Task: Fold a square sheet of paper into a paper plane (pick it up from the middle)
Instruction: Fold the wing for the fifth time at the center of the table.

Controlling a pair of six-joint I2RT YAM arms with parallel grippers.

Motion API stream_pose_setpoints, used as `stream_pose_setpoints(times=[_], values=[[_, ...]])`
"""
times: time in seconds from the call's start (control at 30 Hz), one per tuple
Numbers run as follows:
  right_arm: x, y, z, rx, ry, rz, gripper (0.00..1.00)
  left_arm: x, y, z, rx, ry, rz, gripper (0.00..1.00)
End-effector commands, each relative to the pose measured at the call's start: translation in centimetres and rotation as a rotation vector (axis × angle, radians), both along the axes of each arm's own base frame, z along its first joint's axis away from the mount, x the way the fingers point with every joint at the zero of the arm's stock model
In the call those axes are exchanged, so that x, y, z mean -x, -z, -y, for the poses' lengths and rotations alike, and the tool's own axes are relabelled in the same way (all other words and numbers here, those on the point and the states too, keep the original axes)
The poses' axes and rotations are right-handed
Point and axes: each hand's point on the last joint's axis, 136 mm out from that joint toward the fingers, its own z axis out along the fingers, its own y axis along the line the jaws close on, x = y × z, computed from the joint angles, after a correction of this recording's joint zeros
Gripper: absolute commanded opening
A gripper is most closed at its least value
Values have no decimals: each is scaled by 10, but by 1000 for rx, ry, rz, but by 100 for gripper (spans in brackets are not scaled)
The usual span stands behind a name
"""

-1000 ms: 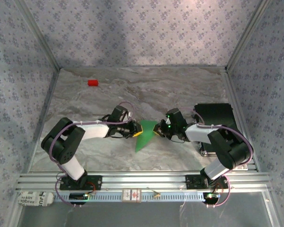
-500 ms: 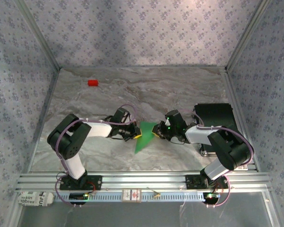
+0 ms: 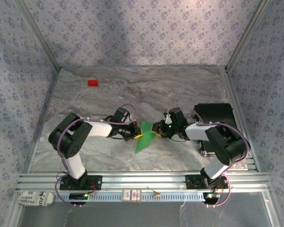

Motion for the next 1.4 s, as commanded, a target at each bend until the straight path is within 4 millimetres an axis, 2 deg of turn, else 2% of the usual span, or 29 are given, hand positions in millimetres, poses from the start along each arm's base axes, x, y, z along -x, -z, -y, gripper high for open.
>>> stream_pose_setpoints(times=[0.0, 0.13, 0.43, 0.6, 0.67, 0.87, 1.03, 1.2, 1.37], values=[[-6, -4, -5, -19, -47, 26, 29, 16, 30, -13, -85, 13, -54, 2], [-8, -1, -3, -21, -56, 18, 27, 15, 30, -13, -84, 12, -54, 2], [-10, 3, -2, -32, -64, 3, 15, 14, 26, -11, -76, 11, -44, 3], [-11, -1, -2, -39, -59, 4, 8, 10, 13, -5, -35, 20, -9, 7], [-12, -5, -2, -48, -54, 8, 6, 7, 6, -4, -25, 18, 11, 10], [-14, -17, -1, -64, -12, 19, 4, 0, -18, -7, -31, 15, 107, 29], [-17, -20, 8, -41, 79, -16, 4, 0, -33, -15, -107, 37, 228, 35], [-20, -23, 11, -71, 152, -43, 4, 12, -43, -19, -268, 130, 395, 42], [-24, -28, 13, -87, 197, -50, 4, 31, -47, -12, -393, 264, 534, 50]])
